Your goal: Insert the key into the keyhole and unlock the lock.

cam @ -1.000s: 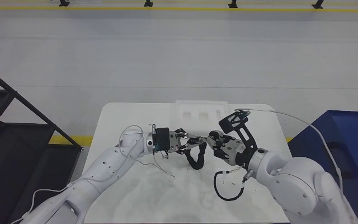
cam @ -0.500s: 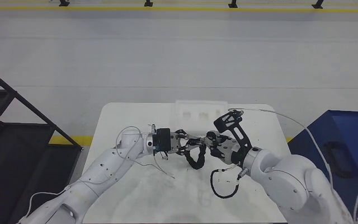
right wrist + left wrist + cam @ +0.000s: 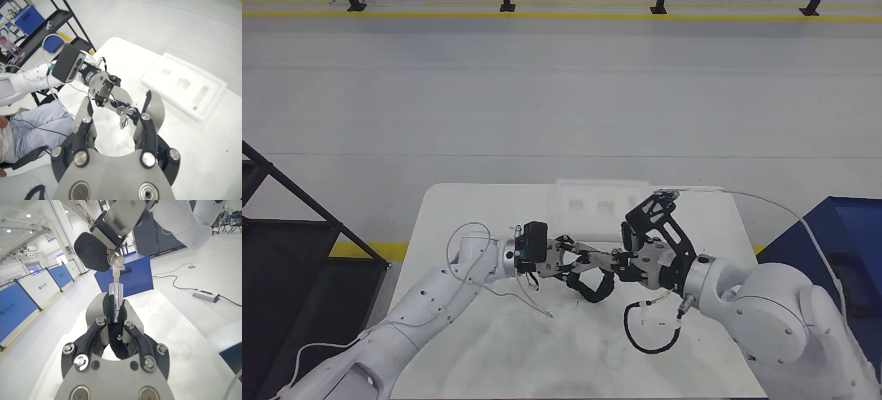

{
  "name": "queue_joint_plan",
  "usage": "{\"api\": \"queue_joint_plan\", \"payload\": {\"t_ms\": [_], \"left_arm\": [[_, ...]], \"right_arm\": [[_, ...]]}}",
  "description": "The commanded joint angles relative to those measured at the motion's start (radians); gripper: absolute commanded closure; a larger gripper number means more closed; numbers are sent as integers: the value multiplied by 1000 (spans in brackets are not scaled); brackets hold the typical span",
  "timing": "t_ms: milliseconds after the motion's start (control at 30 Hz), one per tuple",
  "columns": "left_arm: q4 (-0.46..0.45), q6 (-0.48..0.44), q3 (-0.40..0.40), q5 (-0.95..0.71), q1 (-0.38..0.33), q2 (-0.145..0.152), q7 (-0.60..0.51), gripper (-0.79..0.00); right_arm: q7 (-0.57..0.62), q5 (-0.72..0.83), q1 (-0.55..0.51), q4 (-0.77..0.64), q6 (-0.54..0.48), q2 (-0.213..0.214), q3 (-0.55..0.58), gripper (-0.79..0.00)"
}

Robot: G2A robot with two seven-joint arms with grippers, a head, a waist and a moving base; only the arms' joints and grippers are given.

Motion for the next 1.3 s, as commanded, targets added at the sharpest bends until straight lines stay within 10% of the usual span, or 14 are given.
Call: {"api": "queue_joint_plan", "payload": {"t_ms": [0, 300, 767, 1000, 1267], "left_arm": [[6, -39, -3, -41, -7, 1, -39, 0], [7, -138, -52, -155, -31, 36, -163, 0], [-107, -138, -42, -269, -47, 114, -318, 0], [-168, -138, -56, -311, -34, 135, -396, 0], [-203, -138, -31, -355, -39, 142, -486, 0]], "right_arm": [[58, 21, 12, 20, -118, 6, 15, -785], [282, 193, 77, 107, -323, 27, 37, -785], [237, 278, 98, 172, -371, 29, 58, -785], [260, 174, 102, 160, -499, 43, 68, -785], [29, -177, 220, 145, -731, 117, -137, -785]]}}
